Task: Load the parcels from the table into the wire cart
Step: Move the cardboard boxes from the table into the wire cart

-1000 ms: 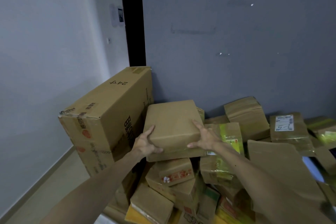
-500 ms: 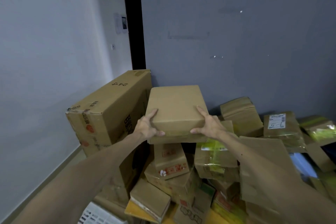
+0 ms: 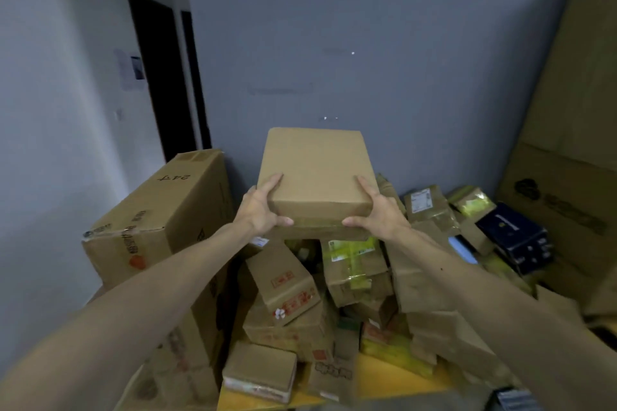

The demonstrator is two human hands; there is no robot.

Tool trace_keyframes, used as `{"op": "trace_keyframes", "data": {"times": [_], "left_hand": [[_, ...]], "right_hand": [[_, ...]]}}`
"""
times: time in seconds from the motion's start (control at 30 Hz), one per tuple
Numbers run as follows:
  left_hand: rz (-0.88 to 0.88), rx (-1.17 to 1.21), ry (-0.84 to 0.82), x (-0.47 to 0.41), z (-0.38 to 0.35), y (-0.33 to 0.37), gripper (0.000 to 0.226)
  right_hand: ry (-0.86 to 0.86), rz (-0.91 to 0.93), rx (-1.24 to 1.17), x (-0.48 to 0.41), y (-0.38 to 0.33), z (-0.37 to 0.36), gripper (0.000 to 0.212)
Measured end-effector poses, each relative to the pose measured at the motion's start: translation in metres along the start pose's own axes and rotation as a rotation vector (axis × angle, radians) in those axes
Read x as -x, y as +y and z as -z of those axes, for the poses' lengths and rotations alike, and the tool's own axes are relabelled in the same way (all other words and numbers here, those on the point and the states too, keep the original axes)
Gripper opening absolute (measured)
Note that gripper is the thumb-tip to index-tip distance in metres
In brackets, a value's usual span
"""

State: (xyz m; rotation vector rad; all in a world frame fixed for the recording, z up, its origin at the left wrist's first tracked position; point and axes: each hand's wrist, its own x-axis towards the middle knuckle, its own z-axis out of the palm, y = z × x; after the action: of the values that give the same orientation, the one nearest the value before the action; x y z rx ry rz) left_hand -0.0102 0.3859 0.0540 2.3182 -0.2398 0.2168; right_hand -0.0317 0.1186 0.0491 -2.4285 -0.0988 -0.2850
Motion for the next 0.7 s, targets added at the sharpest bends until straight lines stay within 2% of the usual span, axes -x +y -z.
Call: {"op": "trace_keyframes", "data": {"times": [0.33,0.7], "left_hand": [[-0.225,-0.02,-0.16,0.032,-0.015,0.062,0.107],[-0.416,0.06,-0.312,0.071,-0.115,0.175,0.112]], "right_hand": [[0.176,-0.158,0.05,0.103,0.003,0.057,0.109],[0.35,-0.352,0.083,0.224,0.066,0.152,0.108]]}}
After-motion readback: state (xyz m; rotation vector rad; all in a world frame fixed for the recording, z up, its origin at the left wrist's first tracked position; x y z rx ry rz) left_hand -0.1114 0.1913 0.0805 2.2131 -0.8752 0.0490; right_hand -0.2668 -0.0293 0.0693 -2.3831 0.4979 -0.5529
